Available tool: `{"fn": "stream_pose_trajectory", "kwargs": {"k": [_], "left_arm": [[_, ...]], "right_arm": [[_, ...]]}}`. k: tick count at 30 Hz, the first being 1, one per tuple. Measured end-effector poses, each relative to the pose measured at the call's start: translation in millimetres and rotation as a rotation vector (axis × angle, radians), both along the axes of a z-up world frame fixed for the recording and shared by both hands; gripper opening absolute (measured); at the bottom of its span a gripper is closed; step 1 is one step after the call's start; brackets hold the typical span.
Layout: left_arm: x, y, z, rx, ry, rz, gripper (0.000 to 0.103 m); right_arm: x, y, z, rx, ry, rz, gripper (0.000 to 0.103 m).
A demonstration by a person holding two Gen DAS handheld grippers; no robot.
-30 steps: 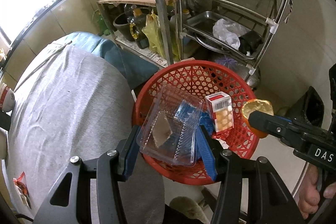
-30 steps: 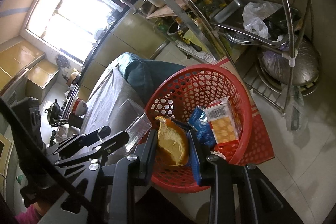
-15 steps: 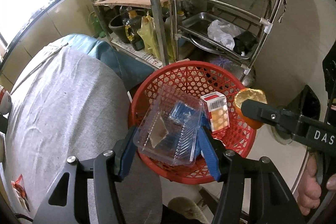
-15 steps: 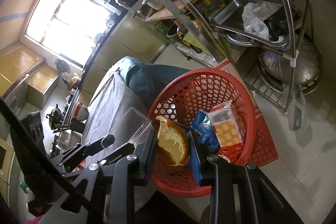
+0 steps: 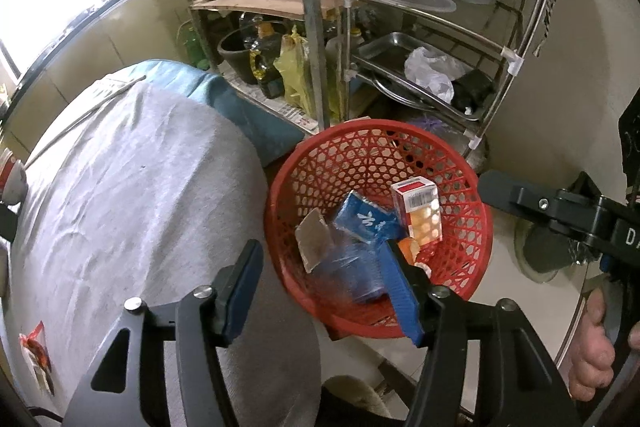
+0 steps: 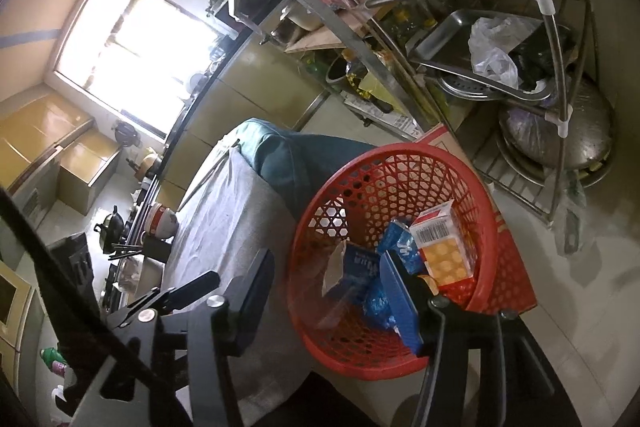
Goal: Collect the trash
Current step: 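Lower the tray and peel into the red basket and open both tools, then move both tools back over the table toward the white box and orange wrapper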
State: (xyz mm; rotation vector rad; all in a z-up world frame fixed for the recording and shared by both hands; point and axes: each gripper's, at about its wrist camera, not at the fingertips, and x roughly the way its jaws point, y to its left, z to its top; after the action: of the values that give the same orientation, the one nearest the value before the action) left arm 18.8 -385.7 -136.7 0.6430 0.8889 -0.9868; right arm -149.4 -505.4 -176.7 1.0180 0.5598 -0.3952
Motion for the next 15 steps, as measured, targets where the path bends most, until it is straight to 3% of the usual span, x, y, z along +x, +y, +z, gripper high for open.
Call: {"fn": "stream_pose_trajectory", "kwargs": {"k": [15], "left_arm": [[15.3, 85.0, 41.6, -0.132, -0.049, 0.103, 0.063]], "right_arm": [[40.0, 57.0, 22.5, -0.082, 0.028, 0.133, 0.06]]}}
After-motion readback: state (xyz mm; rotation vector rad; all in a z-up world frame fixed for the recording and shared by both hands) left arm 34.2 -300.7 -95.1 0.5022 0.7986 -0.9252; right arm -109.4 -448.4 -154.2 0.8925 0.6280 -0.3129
